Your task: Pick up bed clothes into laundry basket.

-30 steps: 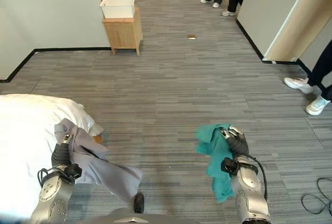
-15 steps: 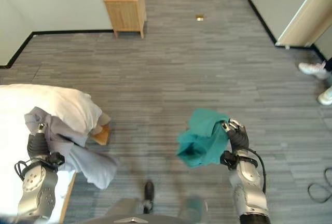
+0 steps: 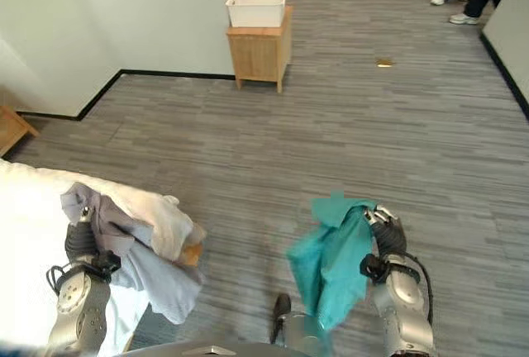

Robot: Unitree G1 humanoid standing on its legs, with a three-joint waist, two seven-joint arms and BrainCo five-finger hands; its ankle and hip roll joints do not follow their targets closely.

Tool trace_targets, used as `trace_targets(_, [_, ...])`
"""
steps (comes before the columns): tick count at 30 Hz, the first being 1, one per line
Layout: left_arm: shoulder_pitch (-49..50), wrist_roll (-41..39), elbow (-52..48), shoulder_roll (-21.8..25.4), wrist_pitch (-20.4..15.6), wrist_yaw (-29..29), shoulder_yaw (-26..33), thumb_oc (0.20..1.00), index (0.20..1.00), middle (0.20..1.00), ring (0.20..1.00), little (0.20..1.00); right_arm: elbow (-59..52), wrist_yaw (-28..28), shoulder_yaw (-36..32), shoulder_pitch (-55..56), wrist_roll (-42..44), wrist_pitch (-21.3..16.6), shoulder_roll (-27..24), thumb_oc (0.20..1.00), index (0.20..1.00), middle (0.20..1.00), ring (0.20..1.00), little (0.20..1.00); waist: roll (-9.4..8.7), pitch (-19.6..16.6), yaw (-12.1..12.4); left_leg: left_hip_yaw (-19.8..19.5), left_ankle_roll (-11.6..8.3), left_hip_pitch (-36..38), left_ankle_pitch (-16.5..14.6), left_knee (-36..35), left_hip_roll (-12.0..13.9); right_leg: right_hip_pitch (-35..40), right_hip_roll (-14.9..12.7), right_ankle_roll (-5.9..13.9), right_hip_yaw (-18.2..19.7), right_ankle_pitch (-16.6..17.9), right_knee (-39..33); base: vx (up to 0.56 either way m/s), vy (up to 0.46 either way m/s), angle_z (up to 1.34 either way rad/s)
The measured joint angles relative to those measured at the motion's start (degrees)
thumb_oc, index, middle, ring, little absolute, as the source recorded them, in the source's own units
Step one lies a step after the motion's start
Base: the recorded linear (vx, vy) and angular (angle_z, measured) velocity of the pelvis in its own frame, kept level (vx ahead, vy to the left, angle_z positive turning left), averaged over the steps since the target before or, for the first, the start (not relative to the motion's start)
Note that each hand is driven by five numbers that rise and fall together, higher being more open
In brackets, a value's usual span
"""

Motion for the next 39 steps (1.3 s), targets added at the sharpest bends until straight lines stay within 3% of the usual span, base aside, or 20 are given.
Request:
trace_targets(3, [0.1, -0.1, 0.2, 0.6, -0.2, 0.1, -0.1, 0.2, 0.2, 0.2, 0.2, 0.2, -0.1, -2.2, -4.4, -2.0, 1.5, -1.0, 3.2, 0.2, 0.2, 0.2, 0.2, 0.2, -3.8, 3.0, 1.7, 3.3, 1.05, -9.6, 1.0, -28.5, 1.1, 6.6, 0.5, 2.77, 1.4, -1.0, -3.8, 0.42, -0.035, -0.2])
trace_targets(6, [2.6, -0.1, 1.3, 1.2, 0.3, 0.0, 0.0, 0.2, 0.2, 0.2, 0.2, 0.2, -1.4, -2.2, -0.2, -2.2, 1.5, -1.0, 0.6, 0.2, 0.2, 0.2, 0.2, 0.2, -1.64, 2.1, 3.2, 1.5, 1.7, -9.3, 1.3, -52.1, 0.5, 15.8, 3.7, 7.32, 3.2, -5.1, -9.5, 0.55, 0.023, -0.57])
trace_targets(7, [2.3, -0.1, 1.5, 1.1, 0.3, 0.0, 0.1, 0.2, 0.2, 0.2, 0.2, 0.2, -1.4, -2.2, 0.0, -2.8, 1.4, -1.1, -0.3, 0.2, 0.2, 0.2, 0.2, 0.2, -1.17, 2.2, 3.2, -1.0, 1.59, -7.1, 1.6, -61.1, -0.5, 17.3, 4.4, 6.0, 3.7, -5.3, -9.3, 0.55, 0.02, -0.34])
trace_targets(11, [2.7, -0.1, 1.4, 0.9, 0.1, 0.1, 0.9, 0.2, 0.2, 0.2, 0.2, 0.2, -1.3, -2.1, 1.3, -3.1, -0.7, -0.9, -0.8, 0.2, 0.2, 0.2, 0.2, 0.2, -1.13, 0.9, 5.8, 3.0, 3.62, -3.2, 2.5, -66.9, -4.4, 25.0, 2.9, 9.91, 9.2, -8.9, -10.8, 0.52, 0.04, -0.63])
trace_targets(12, [2.9, 0.0, 1.5, 0.8, 0.1, 0.0, 1.4, 0.2, 0.2, 0.2, 0.2, 0.2, -1.8, -2.2, 1.4, -2.7, -0.9, -0.7, -0.7, 0.2, 0.2, 0.2, 0.2, 0.2, -0.38, 0.3, 6.4, 4.8, 6.84, 0.6, 4.3, -68.8, -3.6, 28.5, 3.3, 11.63, 11.6, -10.1, -10.6, 0.53, 0.106, -0.64])
trace_targets(13, [1.9, -0.1, 1.3, 0.7, 0.2, 0.1, 2.0, 0.2, 0.2, 0.2, 0.2, 0.2, -1.8, -2.2, 1.7, -2.3, -1.2, -0.2, 0.3, 0.2, 0.2, 0.2, 0.2, 0.2, -3.37, 0.0, 6.5, 8.0, 7.95, 1.4, 6.3, -65.9, -4.7, 29.8, 0.5, 11.89, 12.6, -10.3, -8.2, 0.71, 0.191, -0.48])
trace_targets(16, [1.4, 0.0, 0.2, 1.0, 0.1, 0.2, 3.7, 0.2, 0.2, 0.2, 0.2, 0.2, -4.1, -1.8, 2.6, -3.0, -2.3, -0.2, 1.0, 0.2, 0.2, 0.2, 0.2, 0.2, -4.95, -0.8, 6.9, 11.5, 9.61, 3.5, 7.4, -56.3, -4.9, 29.9, -3.4, 12.62, 12.0, -8.4, 3.2, 0.6, 0.229, -0.56])
trace_targets(18, [1.1, 0.0, 0.4, 1.1, 0.0, 0.7, 4.3, 0.2, 0.2, 0.2, 0.2, 0.2, -4.3, -1.4, 4.4, -2.4, -2.4, -0.1, 1.8, 0.2, 0.2, 0.2, 0.2, 0.2, -6.43, -2.6, 6.1, 11.8, 11.91, 7.3, 4.5, -56.8, -7.3, 22.9, -7.8, 13.94, 8.4, -4.2, 22.1, 0.36, 0.249, -0.29])
trace_targets(19, [-0.4, 0.0, 0.4, 1.3, -0.1, 0.8, 4.2, 0.2, 0.2, 0.2, 0.2, 0.2, -4.4, -1.1, 4.9, -2.8, -2.3, -0.2, 2.1, 0.2, 0.2, 0.2, 0.2, 0.2, -5.57, -2.2, 6.3, 11.6, 12.77, 11.0, 4.0, -60.5, -8.2, 12.2, -11.4, 15.54, 8.5, 2.6, 40.6, 0.34, 0.278, -0.11])
trace_targets(21, [-4.4, 0.0, 0.4, 1.3, -0.1, 2.0, 3.2, 0.2, 0.2, 0.2, 0.2, 0.2, -4.7, -1.1, 5.0, -4.6, -2.4, -0.2, 2.8, 0.2, 0.2, 0.2, 0.2, 0.2, -1.96, 0.1, 3.6, 8.4, 13.89, 17.6, 2.4, -63.1, -9.1, -7.9, -18.1, 15.08, 6.5, 1.5, 57.2, 0.53, 0.194, 0.44])
trace_targets(24, [-6.3, 0.0, -0.4, 1.7, -0.7, 2.4, 1.6, 0.2, 0.2, 0.2, 0.2, 0.2, -4.9, -1.0, 6.3, -4.4, -2.3, 0.3, 2.4, 0.2, 0.2, 0.2, 0.2, 0.2, 2.47, 3.0, 0.2, 4.3, 9.88, 25.5, -0.8, -66.8, -7.1, -23.4, -20.4, 12.94, 1.5, -3.7, 40.6, 0.62, -0.14, 0.99])
trace_targets(27, [-4.1, -0.1, -0.1, 1.4, -0.8, 2.5, 3.3, 0.2, 0.2, 0.2, 0.2, 0.2, -4.8, -1.1, 5.8, -4.5, -2.2, 0.2, 2.1, 0.2, 0.2, 0.2, 0.2, 0.2, 0.3, 3.8, 0.0, 0.9, 2.77, 33.7, -5.1, -68.5, -4.4, -18.0, -10.7, 14.3, 1.3, 0.4, 0.5, 0.72, -0.295, 0.64])
trace_targets(29, [-4.3, -0.1, 1.0, 1.2, -0.8, 2.4, 3.1, 0.2, 0.2, 0.2, 0.2, 0.2, -3.7, -1.2, 3.6, -4.5, -2.2, 0.2, 3.2, 0.2, 0.2, 0.2, 0.2, 0.2, -1.75, 2.9, -0.1, 0.2, -0.06, 37.5, -6.8, -68.5, -3.6, -13.4, -5.6, 12.8, 4.4, 2.0, -10.6, 0.55, -0.264, 0.76])
trace_targets(30, [-4.2, -0.1, 1.3, -0.8, -0.7, 2.4, 2.6, 0.2, 0.2, 0.2, 0.2, 0.2, -2.3, -1.3, 1.7, -5.3, -2.2, 0.2, 3.0, 0.2, 0.2, 0.2, 0.2, 0.2, -0.5, 2.9, -0.2, -1.1, -0.66, 39.3, -6.9, -67.9, -1.8, -12.9, -5.2, 11.69, 3.1, 7.0, -6.7, 0.53, -0.279, 0.67])
trace_targets(32, [-4.0, -0.1, 1.5, -1.8, -0.7, 2.3, 2.1, 0.2, 0.2, 0.2, 0.2, 0.2, -1.3, -1.0, 1.5, -4.9, -2.2, 0.1, 2.7, 0.2, 0.2, 0.2, 0.2, 0.2, -1.35, 2.8, 0.3, -0.8, -1.56, 38.1, -6.3, -55.0, -1.3, -10.2, -4.2, 3.7, 4.4, 13.2, -1.1, 0.51, -0.388, 0.4])
trace_targets(33, [-4.0, -0.2, 1.5, -3.2, -0.7, 2.3, 2.0, 0.2, 0.2, 0.2, 0.2, 0.2, -0.8, -1.1, 1.4, -5.1, -1.9, 0.1, 2.3, 0.2, 0.2, 0.2, 0.2, 0.2, -0.03, 2.3, 0.8, -0.4, -2.61, 36.2, -4.4, -48.0, 0.6, -9.3, -3.3, 3.63, 4.0, 9.3, 2.4, 0.29, -0.367, 0.26])
trace_targets(34, [-4.7, -0.9, 1.5, -3.7, -0.8, 2.2, 1.5, 0.2, 0.2, 0.2, 0.2, 0.2, -0.9, -1.1, 1.3, -4.9, -1.6, -0.2, 2.2, 0.2, 0.2, 0.2, 0.2, 0.2, -0.38, 1.8, 0.5, 1.0, -1.95, 30.9, -0.2, -38.2, 1.1, -9.3, -3.4, 3.38, 3.1, 7.1, 4.4, 0.25, -0.34, 0.37])
trace_targets(35, [-5.8, -2.3, 1.4, -3.6, -1.1, 1.7, 0.9, 0.2, 0.2, 0.2, 0.2, 0.2, -1.2, -1.0, 0.7, -4.9, -1.5, -0.7, 2.2, 0.2, 0.2, 0.2, 0.2, 0.2, -1.19, 1.7, 0.3, 3.6, -1.67, 21.4, 10.1, -23.8, 3.3, -8.5, -4.3, 2.57, 2.5, 4.8, 4.5, 0.25, -0.301, 0.48])
trace_targets(38, [-6.2, -4.6, 1.1, -1.6, -1.1, 1.3, 0.0, 0.2, 0.2, 0.2, 0.2, 0.2, -1.6, -2.0, -1.2, -5.0, -0.3, -0.8, 1.9, 0.2, 0.2, 0.2, 0.2, 0.2, -3.95, 4.6, 0.9, 6.2, 0.28, 3.4, 4.3, -10.7, 4.5, -0.1, -3.0, 0.02, 2.1, 2.4, -1.4, 0.41, -0.2, 0.2])
trace_targets(39, [-5.7, -4.9, 1.1, -1.4, -1.1, 1.2, 0.1, 0.2, 0.2, 0.2, 0.2, 0.2, -1.9, -2.4, -2.1, -4.8, -0.2, -0.7, 2.2, 0.2, 0.2, 0.2, 0.2, 0.2, -4.72, 5.3, 1.7, 7.9, 0.45, -0.5, 2.9, -14.9, 4.8, 3.7, -2.8, 2.41, 1.7, 0.2, -3.4, 0.64, 0.003, 0.14])
